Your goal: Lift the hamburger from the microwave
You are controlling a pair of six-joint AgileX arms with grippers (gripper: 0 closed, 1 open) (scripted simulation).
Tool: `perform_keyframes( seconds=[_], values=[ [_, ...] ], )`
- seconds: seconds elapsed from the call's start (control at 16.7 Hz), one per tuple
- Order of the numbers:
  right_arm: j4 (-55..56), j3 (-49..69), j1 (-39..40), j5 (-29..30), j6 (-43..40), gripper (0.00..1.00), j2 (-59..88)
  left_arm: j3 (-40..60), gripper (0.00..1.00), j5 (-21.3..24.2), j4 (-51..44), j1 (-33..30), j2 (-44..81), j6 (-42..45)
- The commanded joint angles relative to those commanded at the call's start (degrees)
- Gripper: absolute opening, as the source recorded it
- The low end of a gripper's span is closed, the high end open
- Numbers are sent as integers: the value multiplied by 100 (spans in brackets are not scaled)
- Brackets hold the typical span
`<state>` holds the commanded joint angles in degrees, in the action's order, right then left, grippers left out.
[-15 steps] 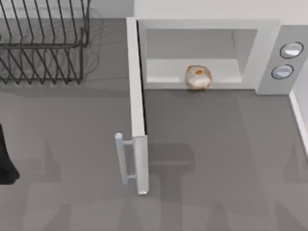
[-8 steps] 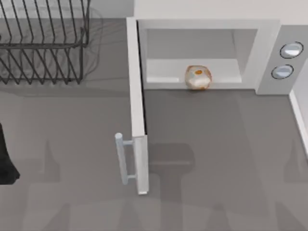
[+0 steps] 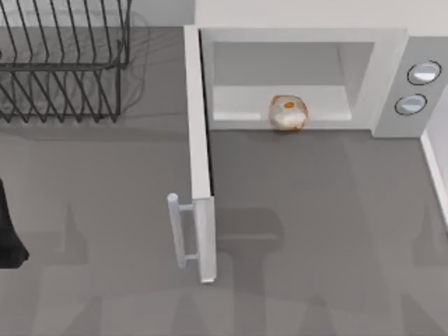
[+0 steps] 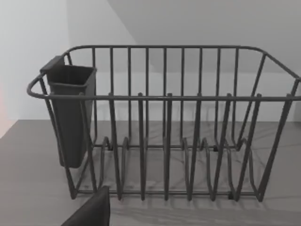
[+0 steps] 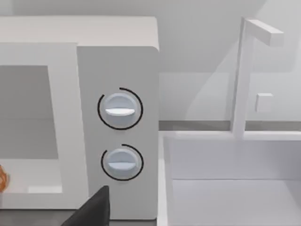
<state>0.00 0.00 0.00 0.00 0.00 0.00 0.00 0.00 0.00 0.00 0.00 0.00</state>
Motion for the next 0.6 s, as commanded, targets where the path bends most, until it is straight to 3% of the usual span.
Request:
perform_keyframes(
  seconds=[0.6],
  values=[
    [25, 30, 16, 16, 7, 100, 56, 0, 100, 0, 0, 0, 0, 0]
  ],
)
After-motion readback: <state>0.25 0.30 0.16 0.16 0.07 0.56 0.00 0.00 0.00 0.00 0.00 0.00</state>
